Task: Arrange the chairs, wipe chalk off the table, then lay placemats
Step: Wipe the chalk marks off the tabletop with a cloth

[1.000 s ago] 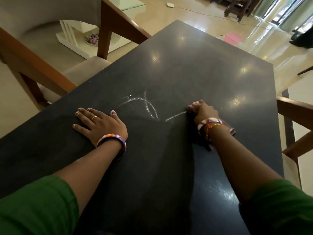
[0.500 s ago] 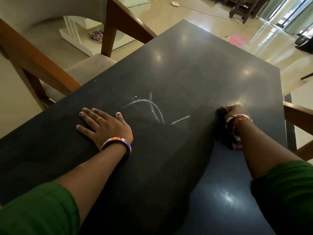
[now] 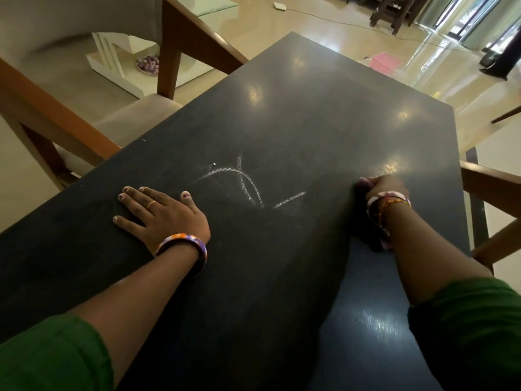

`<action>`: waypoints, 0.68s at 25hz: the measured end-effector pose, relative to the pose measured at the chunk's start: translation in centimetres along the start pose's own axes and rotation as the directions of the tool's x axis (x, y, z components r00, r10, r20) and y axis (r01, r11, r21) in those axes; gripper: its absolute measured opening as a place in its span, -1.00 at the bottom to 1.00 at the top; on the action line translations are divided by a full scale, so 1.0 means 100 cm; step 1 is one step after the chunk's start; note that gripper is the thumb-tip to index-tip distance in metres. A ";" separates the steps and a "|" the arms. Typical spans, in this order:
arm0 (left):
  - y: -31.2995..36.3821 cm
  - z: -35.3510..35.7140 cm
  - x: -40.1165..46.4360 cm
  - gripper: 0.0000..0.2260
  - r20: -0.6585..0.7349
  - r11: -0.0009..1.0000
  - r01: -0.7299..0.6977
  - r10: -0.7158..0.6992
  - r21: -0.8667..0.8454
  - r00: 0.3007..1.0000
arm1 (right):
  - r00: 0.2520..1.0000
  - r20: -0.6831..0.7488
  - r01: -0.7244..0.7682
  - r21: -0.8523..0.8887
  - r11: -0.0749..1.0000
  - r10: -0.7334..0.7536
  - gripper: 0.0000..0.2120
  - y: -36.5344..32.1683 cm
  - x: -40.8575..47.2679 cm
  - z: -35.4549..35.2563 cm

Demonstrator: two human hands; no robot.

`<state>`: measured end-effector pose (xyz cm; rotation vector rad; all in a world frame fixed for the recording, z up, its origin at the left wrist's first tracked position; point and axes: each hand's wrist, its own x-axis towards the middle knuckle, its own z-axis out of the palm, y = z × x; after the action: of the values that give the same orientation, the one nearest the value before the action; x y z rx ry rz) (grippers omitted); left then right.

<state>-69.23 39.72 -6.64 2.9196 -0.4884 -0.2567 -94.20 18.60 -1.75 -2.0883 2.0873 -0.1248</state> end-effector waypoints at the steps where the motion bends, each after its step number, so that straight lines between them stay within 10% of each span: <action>1: 0.000 -0.001 0.000 -0.36 -0.001 1.000 0.001 -0.001 -0.002 1.000 | 1.000 0.011 0.002 -0.065 0.998 -0.001 -0.75 -0.009 -0.003 0.001; 6: 0.001 -0.001 -0.001 -0.37 -0.003 1.000 -0.001 0.001 -0.012 1.000 | 0.947 0.077 0.317 -0.058 0.947 -0.313 -0.72 -0.019 -0.071 0.018; 13: 0.000 -0.001 -0.001 -0.37 0.008 1.000 0.000 0.000 -0.009 1.000 | 0.993 0.065 0.100 -0.017 0.995 -0.099 -0.75 -0.014 -0.011 0.003; 17: -0.001 -0.001 0.000 -0.37 0.006 1.000 -0.004 0.004 -0.026 1.000 | 0.925 0.097 0.356 0.107 0.928 -0.366 -0.54 -0.033 -0.090 0.023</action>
<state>-69.23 39.82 -6.58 2.8931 -0.4884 -0.2691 -90.56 27.74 -2.77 -2.3421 1.5831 -0.1386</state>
